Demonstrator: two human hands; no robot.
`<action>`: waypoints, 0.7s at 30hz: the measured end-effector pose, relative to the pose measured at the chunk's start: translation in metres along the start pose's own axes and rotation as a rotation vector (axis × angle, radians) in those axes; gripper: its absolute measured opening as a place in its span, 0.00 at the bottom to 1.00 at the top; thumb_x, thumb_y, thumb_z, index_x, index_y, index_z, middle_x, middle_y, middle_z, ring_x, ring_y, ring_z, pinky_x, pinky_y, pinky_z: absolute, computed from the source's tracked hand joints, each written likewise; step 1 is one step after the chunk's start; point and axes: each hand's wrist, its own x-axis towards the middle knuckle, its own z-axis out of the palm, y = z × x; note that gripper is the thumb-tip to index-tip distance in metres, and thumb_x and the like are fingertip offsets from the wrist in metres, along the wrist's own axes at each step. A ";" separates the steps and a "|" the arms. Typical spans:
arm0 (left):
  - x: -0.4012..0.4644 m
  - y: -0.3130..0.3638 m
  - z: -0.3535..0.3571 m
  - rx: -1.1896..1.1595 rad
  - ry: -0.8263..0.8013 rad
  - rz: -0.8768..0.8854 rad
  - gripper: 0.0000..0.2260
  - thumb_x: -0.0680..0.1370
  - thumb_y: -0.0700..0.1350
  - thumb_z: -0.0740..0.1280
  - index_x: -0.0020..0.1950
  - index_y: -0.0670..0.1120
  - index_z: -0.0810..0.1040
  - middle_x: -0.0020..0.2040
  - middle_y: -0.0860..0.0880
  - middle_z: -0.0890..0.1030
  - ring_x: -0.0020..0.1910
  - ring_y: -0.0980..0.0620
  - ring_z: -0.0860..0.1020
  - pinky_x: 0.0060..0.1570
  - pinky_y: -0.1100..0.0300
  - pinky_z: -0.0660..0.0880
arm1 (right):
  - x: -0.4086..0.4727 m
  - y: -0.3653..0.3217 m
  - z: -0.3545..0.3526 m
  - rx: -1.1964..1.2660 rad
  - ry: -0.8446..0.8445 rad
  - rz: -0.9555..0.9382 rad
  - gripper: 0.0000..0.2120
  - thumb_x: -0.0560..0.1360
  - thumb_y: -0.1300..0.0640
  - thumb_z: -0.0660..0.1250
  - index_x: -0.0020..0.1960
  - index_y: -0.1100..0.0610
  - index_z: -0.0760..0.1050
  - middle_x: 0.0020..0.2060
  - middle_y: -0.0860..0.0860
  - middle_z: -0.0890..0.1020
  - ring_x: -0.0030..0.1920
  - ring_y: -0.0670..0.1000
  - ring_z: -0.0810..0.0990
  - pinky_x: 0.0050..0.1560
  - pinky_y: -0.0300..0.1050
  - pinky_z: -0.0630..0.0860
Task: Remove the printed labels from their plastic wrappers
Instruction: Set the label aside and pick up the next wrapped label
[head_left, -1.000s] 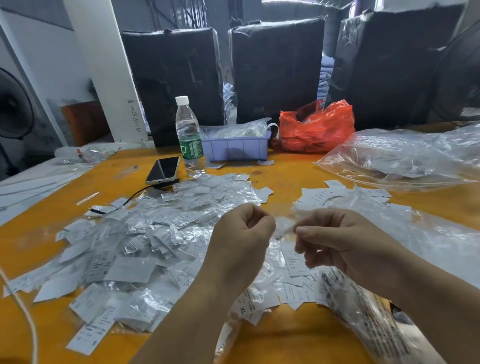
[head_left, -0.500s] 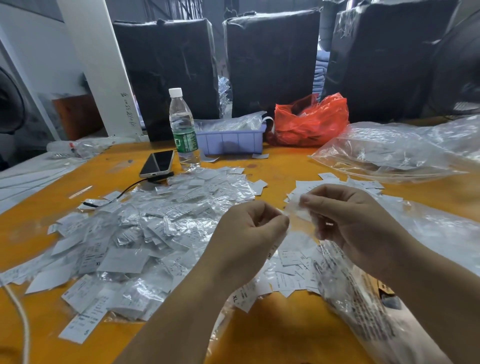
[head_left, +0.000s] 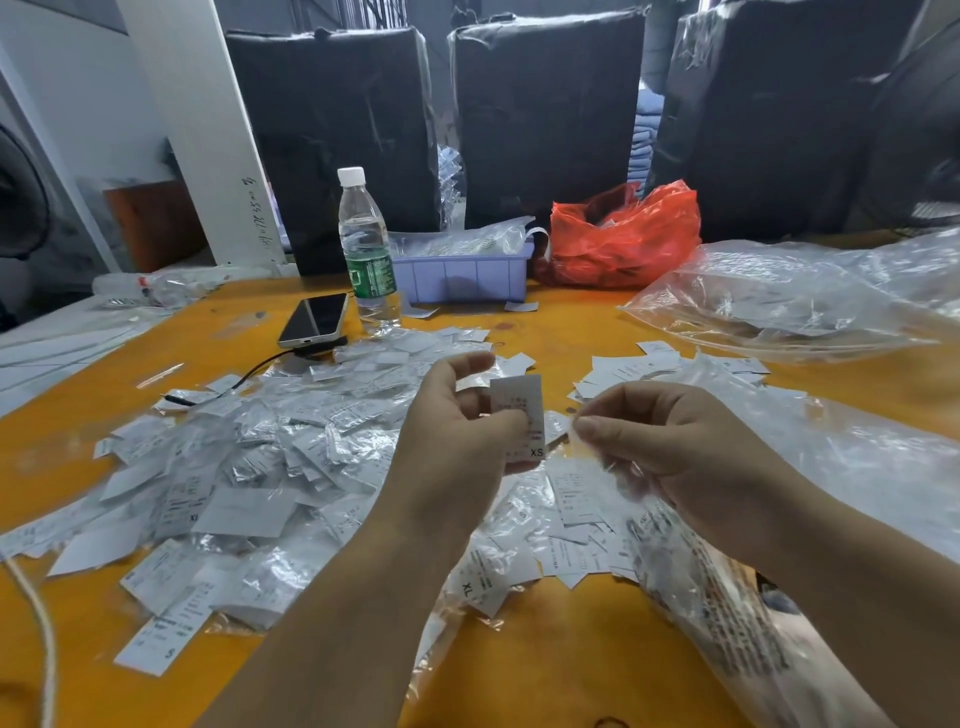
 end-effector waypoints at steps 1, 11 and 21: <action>0.000 0.000 -0.001 -0.021 0.008 0.000 0.20 0.75 0.30 0.66 0.57 0.53 0.73 0.47 0.42 0.83 0.41 0.49 0.84 0.37 0.59 0.80 | -0.001 -0.001 0.001 -0.042 -0.013 -0.020 0.12 0.65 0.54 0.73 0.42 0.62 0.81 0.27 0.53 0.75 0.26 0.48 0.70 0.27 0.37 0.68; 0.000 0.005 0.003 -0.253 0.016 -0.053 0.09 0.74 0.30 0.69 0.49 0.42 0.78 0.45 0.43 0.84 0.45 0.45 0.85 0.37 0.57 0.81 | -0.006 -0.006 0.008 -0.199 -0.036 -0.074 0.12 0.64 0.50 0.72 0.40 0.59 0.82 0.24 0.47 0.74 0.27 0.47 0.67 0.29 0.39 0.66; -0.001 0.004 0.003 -0.160 0.005 -0.012 0.10 0.74 0.30 0.70 0.50 0.43 0.78 0.47 0.43 0.84 0.47 0.45 0.84 0.40 0.56 0.82 | -0.007 -0.005 0.008 -0.199 -0.070 -0.105 0.09 0.65 0.49 0.72 0.39 0.54 0.84 0.24 0.49 0.72 0.27 0.49 0.67 0.28 0.39 0.65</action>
